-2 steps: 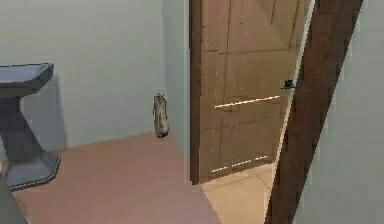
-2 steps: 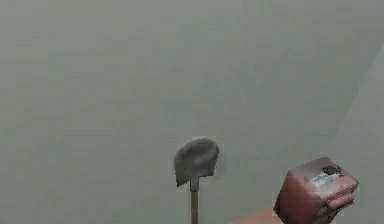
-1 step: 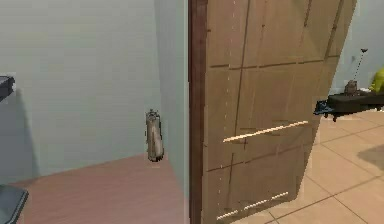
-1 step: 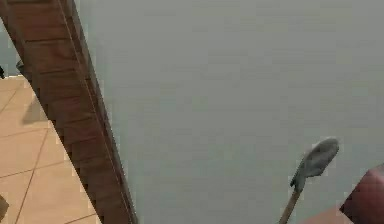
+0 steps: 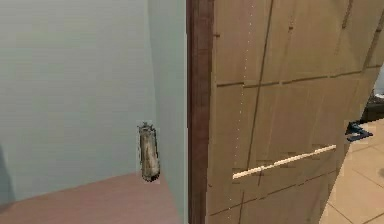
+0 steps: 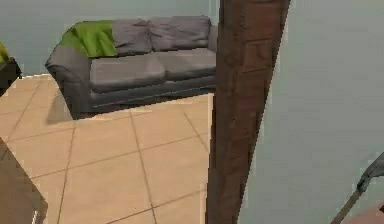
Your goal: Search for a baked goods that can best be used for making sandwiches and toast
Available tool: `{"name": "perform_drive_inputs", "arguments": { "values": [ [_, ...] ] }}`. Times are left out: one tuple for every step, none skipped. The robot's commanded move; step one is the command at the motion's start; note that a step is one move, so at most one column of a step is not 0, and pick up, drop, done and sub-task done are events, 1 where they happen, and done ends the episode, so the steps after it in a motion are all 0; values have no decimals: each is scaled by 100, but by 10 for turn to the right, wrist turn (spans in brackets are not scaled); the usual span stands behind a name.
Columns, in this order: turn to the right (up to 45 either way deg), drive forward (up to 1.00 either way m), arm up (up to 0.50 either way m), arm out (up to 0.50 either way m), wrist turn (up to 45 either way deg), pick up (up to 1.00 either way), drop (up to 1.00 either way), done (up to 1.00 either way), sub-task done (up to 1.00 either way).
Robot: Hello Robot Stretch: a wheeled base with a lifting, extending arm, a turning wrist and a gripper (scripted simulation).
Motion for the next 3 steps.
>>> {"name": "perform_drive_inputs", "arguments": {
  "values": [
    [450, 0, 0, 0, 0, 0, 0, 0, 0],
    [150, 0, 0, 0, 0, 0, 0, 0, 0],
    [0, 100, 0, 0, 0, 0, 0, 0, 0]
  ]
}}
